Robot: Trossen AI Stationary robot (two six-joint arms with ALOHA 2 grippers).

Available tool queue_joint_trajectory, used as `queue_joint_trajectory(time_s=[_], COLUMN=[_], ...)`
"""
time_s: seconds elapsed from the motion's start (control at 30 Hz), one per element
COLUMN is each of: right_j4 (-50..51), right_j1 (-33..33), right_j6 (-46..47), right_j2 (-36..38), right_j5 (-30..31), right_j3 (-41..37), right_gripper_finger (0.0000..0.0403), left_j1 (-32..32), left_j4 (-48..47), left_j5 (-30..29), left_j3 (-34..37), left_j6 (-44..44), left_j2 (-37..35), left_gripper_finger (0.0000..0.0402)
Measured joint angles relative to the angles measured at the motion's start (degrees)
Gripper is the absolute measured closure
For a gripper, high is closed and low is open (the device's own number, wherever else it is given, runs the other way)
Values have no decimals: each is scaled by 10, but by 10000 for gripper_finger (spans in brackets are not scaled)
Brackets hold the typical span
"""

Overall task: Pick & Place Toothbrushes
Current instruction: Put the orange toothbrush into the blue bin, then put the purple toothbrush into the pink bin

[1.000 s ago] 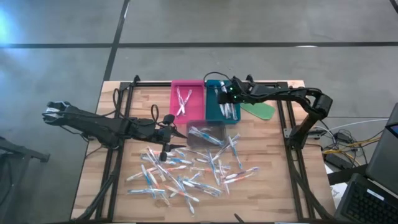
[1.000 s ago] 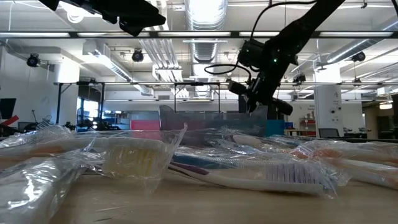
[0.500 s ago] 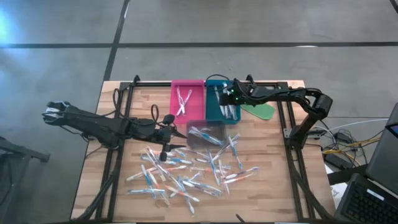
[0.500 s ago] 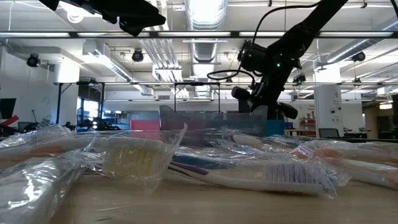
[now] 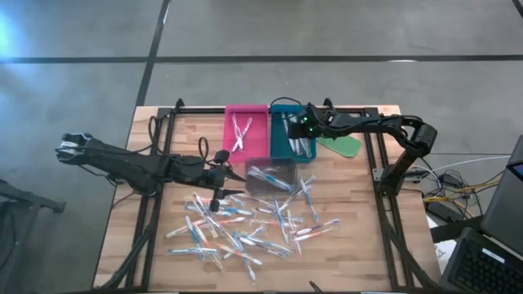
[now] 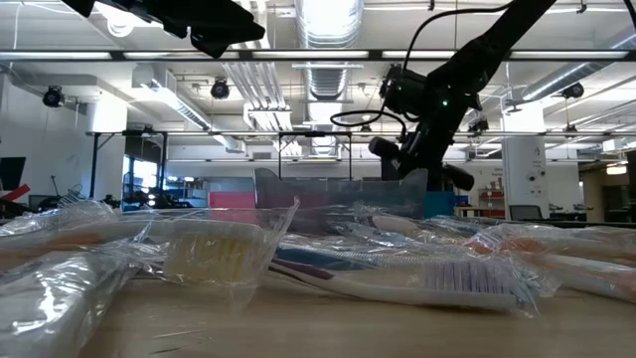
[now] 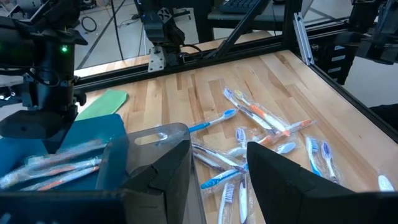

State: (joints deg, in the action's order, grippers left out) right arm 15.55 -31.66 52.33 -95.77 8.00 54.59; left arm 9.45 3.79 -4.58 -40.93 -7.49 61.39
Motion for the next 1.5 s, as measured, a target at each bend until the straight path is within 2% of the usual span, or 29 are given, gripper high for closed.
queue_joint_trajectory(time_s=[0.23, 0.53, 0.83, 1.03, 1.13, 1.5], right_j4=[1, 12, 181, 316, 347, 362], right_j1=[-7, -13, -12, -8, 3, 51], right_j6=[0, -36, -116, -174, -204, -302], right_j2=[0, 9, 9, 12, 23, 132], right_j5=[-37, -70, -71, -67, -65, -64], right_j3=[10, 87, 219, 313, 342, 337], right_gripper_finger=[294, 260, 247, 266, 282, 349], left_j1=[0, 0, 0, 0, 0, 0], left_j4=[0, 0, 0, 0, 0, 0], left_j5=[0, 0, 0, 0, 0, 0], left_j3=[0, 0, 0, 0, 0, 0], left_j6=[0, 0, 0, 0, 0, 0], left_j2=[0, 0, 0, 0, 0, 0], left_gripper_finger=[239, 239, 239, 239, 239, 239])
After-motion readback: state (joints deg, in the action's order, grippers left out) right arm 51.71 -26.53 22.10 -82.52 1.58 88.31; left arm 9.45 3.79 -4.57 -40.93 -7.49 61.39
